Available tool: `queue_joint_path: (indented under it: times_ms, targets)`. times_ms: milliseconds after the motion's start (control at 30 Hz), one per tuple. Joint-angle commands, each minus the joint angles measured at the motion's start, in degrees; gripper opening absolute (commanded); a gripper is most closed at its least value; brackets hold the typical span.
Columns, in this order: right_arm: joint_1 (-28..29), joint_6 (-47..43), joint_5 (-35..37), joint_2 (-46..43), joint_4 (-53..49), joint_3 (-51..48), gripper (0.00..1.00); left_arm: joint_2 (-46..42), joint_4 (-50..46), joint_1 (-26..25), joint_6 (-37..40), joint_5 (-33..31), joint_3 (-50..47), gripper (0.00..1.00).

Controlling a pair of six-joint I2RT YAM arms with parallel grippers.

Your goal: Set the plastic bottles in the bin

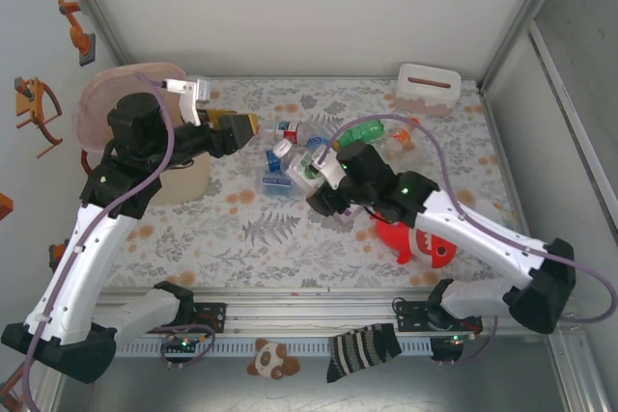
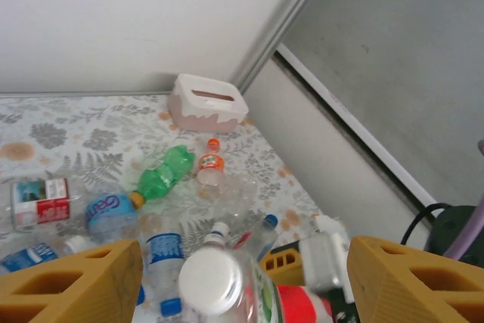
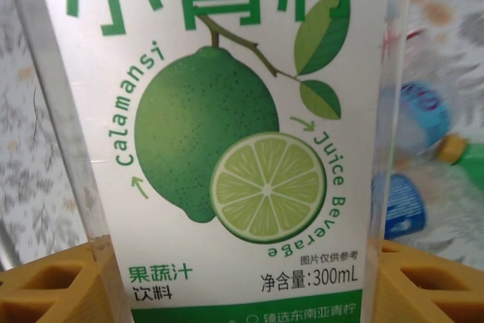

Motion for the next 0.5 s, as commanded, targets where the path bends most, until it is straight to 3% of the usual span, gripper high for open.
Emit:
queue_joint_path:
  times_ms: [0,233,467]
  targets:
    - [-0.18,5.03,7.78,-3.58,9.73,-0.86,0.49,-0.07,3.68,-2.88,-2.03,-0.61,0.21,0.72]
    - [-0.16,8.37,11.74,-6.43,16.47,-0.12,0.48,3.49,6.15,-10.91,-0.86,-4.35,2.21,0.77]
    - [-0.16,9.63,9.32,-5.92,18.05,1.03,0.48,6.61,11.12,-17.1,-0.51,-9.1,1.85,0.78]
